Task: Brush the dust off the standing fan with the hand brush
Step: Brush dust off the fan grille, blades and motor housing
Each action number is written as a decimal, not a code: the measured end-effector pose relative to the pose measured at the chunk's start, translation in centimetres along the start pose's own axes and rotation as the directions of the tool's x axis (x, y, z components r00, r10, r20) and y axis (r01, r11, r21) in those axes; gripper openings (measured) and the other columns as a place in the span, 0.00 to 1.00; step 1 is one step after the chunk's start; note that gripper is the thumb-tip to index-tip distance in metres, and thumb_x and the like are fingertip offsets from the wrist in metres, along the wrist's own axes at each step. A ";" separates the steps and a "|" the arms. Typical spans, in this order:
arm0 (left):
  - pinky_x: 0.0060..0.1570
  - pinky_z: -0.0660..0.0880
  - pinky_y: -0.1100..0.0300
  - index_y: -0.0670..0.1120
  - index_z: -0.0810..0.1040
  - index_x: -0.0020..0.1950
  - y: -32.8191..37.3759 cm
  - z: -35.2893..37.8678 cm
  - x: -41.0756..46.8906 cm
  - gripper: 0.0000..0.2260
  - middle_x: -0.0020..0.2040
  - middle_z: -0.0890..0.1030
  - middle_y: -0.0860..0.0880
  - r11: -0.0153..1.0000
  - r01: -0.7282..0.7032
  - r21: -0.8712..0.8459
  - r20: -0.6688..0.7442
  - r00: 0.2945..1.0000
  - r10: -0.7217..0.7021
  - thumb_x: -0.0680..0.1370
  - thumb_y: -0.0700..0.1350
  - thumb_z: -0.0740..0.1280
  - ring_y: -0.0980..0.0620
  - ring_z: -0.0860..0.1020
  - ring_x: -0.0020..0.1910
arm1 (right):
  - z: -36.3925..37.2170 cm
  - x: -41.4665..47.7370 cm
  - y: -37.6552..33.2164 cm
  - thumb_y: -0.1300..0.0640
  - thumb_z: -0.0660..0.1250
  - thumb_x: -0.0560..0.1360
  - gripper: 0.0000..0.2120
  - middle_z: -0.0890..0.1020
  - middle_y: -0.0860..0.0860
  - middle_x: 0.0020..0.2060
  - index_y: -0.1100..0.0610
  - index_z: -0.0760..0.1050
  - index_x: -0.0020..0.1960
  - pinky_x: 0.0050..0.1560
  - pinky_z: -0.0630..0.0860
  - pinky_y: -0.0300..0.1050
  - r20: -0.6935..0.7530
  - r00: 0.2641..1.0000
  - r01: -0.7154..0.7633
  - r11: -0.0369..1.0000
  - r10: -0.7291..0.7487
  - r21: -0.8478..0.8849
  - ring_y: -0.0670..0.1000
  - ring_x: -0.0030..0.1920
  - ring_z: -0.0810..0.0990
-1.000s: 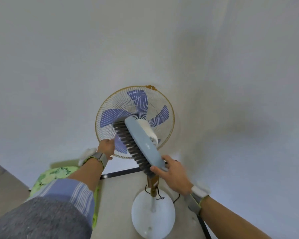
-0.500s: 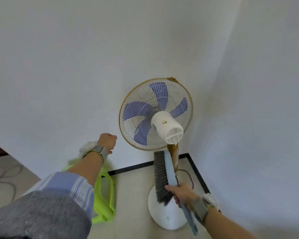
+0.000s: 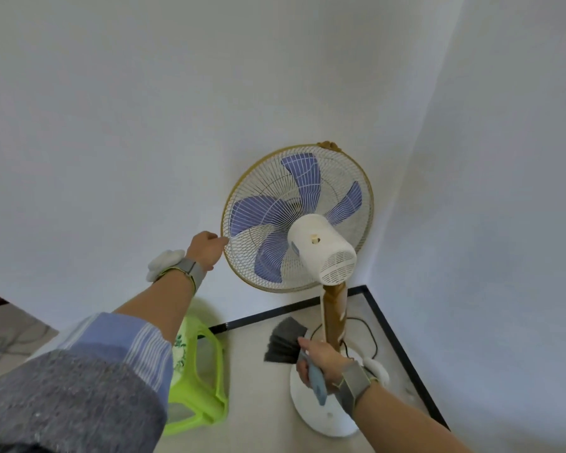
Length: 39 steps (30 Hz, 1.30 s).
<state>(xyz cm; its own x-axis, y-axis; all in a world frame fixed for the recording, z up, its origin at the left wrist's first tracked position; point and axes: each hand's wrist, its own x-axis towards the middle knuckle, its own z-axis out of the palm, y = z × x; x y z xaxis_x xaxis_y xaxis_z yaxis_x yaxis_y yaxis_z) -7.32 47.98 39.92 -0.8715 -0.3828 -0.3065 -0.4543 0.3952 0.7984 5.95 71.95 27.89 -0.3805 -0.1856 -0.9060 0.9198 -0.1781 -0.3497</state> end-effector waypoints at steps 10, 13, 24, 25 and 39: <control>0.70 0.66 0.43 0.43 0.56 0.79 3.3 2.0 4.2 0.32 0.77 0.62 0.41 0.990 -0.057 -0.131 0.033 0.998 0.062 0.80 0.54 0.64 0.39 0.66 0.72 | 1.8 2.7 -5.4 0.47 0.60 0.81 0.21 0.72 0.53 0.21 0.60 0.68 0.36 0.21 0.69 0.34 0.067 0.990 0.100 0.955 -0.123 0.278 0.48 0.18 0.71; 0.70 0.65 0.44 0.45 0.58 0.78 3.3 1.8 5.4 0.31 0.76 0.64 0.42 0.988 -0.077 -0.136 0.022 0.997 0.080 0.80 0.56 0.63 0.40 0.67 0.72 | 1.4 3.3 -5.7 0.44 0.63 0.79 0.21 0.72 0.53 0.22 0.61 0.69 0.41 0.20 0.69 0.34 0.089 0.996 -0.032 0.991 0.021 0.126 0.47 0.18 0.70; 0.45 0.79 0.51 0.43 0.76 0.57 2.3 -0.7 8.1 0.21 0.51 0.82 0.40 0.987 -0.161 0.014 0.128 0.979 0.158 0.77 0.60 0.64 0.43 0.79 0.42 | 4.8 5.6 -5.3 0.44 0.53 0.83 0.32 0.70 0.54 0.18 0.64 0.71 0.29 0.16 0.66 0.35 -0.032 0.995 0.100 0.962 -0.095 0.256 0.49 0.14 0.68; 0.44 0.79 0.51 0.42 0.76 0.56 2.4 -1.1 8.2 0.21 0.50 0.82 0.40 0.984 -0.177 0.023 0.150 0.974 0.172 0.78 0.60 0.64 0.43 0.80 0.41 | 5.8 5.7 -4.5 0.43 0.55 0.82 0.29 0.69 0.54 0.18 0.65 0.70 0.34 0.17 0.67 0.34 0.035 0.998 0.037 0.958 -0.049 0.283 0.48 0.15 0.68; 0.48 0.71 0.53 0.42 0.79 0.56 1.9 -4.7 8.4 0.33 0.51 0.81 0.43 0.967 -0.250 0.045 0.423 0.882 0.209 0.81 0.65 0.45 0.44 0.77 0.50 | 14.1 5.5 -0.5 0.46 0.63 0.77 0.22 0.71 0.53 0.22 0.68 0.71 0.45 0.16 0.70 0.36 0.222 0.962 0.006 0.821 -0.161 0.571 0.49 0.17 0.71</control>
<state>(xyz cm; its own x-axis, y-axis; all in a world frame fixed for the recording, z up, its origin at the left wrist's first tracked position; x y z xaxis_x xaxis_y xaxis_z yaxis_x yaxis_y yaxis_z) -14.64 41.58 41.35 -0.9414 0.0980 -0.3228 -0.2295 0.5155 0.8256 2.02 57.43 26.45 -0.5354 -0.3645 -0.7619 0.6982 -0.6987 -0.1564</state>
